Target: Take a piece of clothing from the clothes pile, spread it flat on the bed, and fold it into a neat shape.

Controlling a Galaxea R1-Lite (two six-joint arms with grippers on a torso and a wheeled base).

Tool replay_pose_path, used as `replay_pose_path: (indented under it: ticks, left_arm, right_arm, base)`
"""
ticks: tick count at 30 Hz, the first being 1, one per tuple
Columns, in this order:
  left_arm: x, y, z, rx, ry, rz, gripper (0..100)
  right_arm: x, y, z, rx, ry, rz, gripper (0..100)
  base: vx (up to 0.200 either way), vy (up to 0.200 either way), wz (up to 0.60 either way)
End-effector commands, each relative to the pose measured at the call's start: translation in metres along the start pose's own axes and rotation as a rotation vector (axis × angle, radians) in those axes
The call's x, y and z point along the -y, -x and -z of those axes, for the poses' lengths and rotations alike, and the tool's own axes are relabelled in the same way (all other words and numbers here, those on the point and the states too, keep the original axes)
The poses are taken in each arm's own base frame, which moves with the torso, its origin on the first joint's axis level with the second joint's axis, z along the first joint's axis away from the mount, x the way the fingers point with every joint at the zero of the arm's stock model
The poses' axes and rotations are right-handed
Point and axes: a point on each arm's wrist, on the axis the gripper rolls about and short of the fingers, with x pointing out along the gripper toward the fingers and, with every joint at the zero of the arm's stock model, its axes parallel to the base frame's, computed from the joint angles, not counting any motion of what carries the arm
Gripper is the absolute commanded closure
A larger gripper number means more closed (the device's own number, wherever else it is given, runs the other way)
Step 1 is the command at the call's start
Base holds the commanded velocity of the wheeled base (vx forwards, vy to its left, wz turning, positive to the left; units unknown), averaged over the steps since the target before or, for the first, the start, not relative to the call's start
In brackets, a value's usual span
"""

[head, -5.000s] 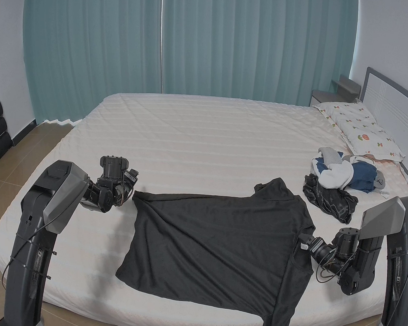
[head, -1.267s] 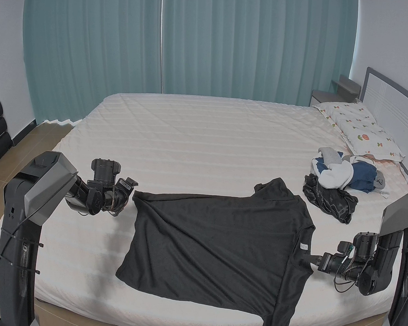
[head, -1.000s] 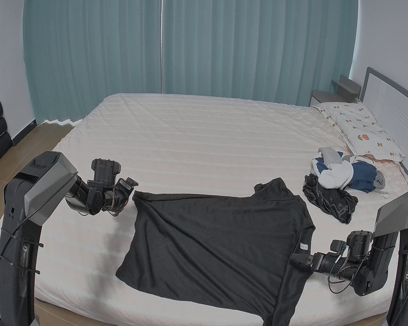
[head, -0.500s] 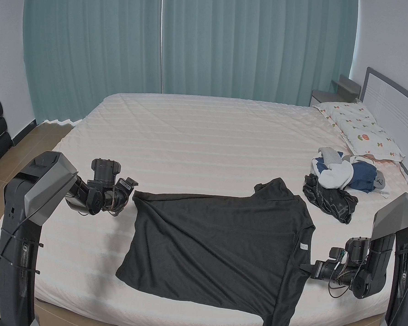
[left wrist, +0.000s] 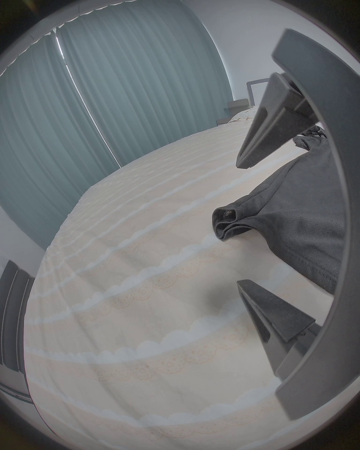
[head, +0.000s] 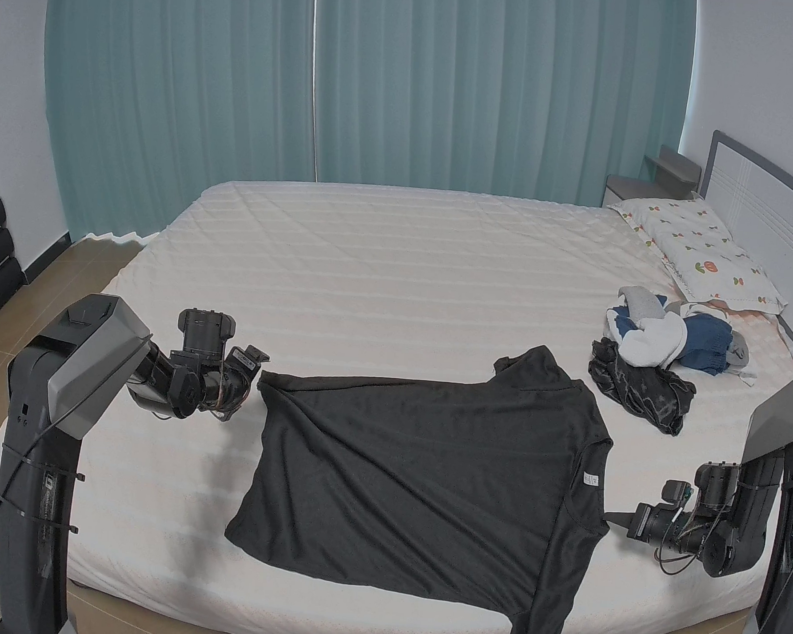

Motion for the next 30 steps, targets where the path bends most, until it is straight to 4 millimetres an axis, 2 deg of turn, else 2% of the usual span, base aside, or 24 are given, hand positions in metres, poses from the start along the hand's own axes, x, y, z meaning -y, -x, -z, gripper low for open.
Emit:
replay_pose_path:
  ticks: [1,10,17,18,30]
  left_arm:
    - [0.0,0.0,0.0,0.0,0.001,-0.001,0]
    - [0.0,0.0,0.0,0.0,0.001,-0.001,0]
    - [0.0,0.0,0.0,0.0,-0.001,-0.001,0]
    - [0.0,0.0,0.0,0.0,0.001,-0.001,0]
    - [0.0,0.0,0.0,0.0,0.001,-0.001,0]
  right_arm:
    - [0.001,0.005,0.0,0.002,-0.008,-0.003,0]
    - [-0.015,-0.003,-0.007,0.019,0.052,-0.057,0]
    - [-0.016,-0.012,0.004,-0.03,0.048,-0.063,0]
    - [-0.015,-0.012,0.007,-0.039,0.044,-0.059,100]
    - [0.004,0.003,0.008,-0.027,0.0,0.004,100]
  base:
    - [0.0,0.0,0.0]
    - [0.0,0.0,0.0]
    - [0.0,0.0,0.0]
    - [0.0,0.0,0.0]
    - [0.0,0.0,0.0]
